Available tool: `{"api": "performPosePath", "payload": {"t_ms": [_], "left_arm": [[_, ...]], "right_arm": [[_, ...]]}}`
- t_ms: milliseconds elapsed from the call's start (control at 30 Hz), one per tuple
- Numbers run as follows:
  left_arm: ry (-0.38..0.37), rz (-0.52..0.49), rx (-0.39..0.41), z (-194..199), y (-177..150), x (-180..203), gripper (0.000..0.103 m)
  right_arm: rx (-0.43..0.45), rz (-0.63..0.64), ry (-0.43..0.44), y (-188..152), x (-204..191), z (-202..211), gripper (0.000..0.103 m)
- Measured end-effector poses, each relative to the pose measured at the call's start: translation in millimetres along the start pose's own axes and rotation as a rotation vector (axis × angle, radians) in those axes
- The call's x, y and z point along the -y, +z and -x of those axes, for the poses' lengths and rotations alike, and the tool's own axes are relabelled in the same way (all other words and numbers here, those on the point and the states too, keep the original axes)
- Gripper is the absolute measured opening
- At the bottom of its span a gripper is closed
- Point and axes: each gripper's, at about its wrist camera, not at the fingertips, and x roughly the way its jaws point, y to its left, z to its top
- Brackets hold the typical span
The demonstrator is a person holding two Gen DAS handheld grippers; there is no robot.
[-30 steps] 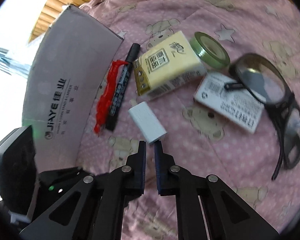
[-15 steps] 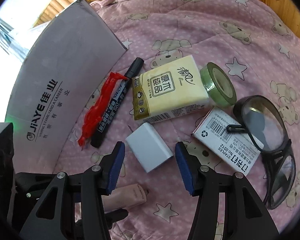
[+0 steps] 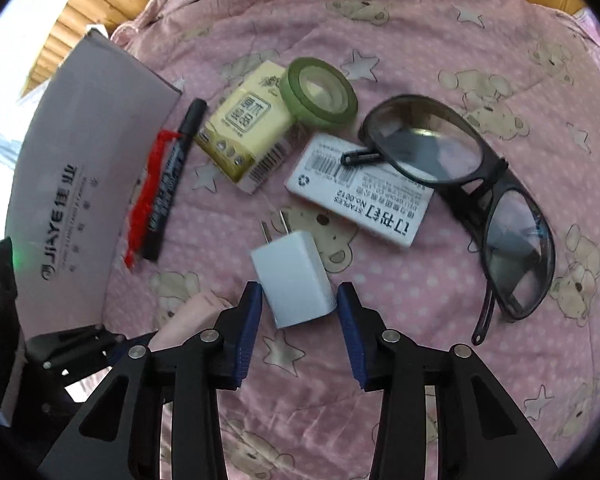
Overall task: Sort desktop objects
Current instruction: 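Grasp the white charger plug with the right tool, then carry the pink stapler and white charger over the white box with both tools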
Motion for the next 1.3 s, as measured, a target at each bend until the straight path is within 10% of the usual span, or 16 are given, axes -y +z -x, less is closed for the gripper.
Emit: {"api": "performPosePath", "payload": {"t_ms": [200,367,1300], "left_arm": [[0.025,0.019,0.006,-9,8,3,0.031],[0.029,-0.024,0.024,-5,13,10,0.027],[0.065,-0.050,0.126,67,3,34,0.027]], "right_arm": [[0.036,0.073,-0.026,-1,-13,-1,0.053],[0.034,0.026,-0.013,-3,-6,7,0.035],[0.064,-0.068,0.074,-11,-21,39,0.034]]}}
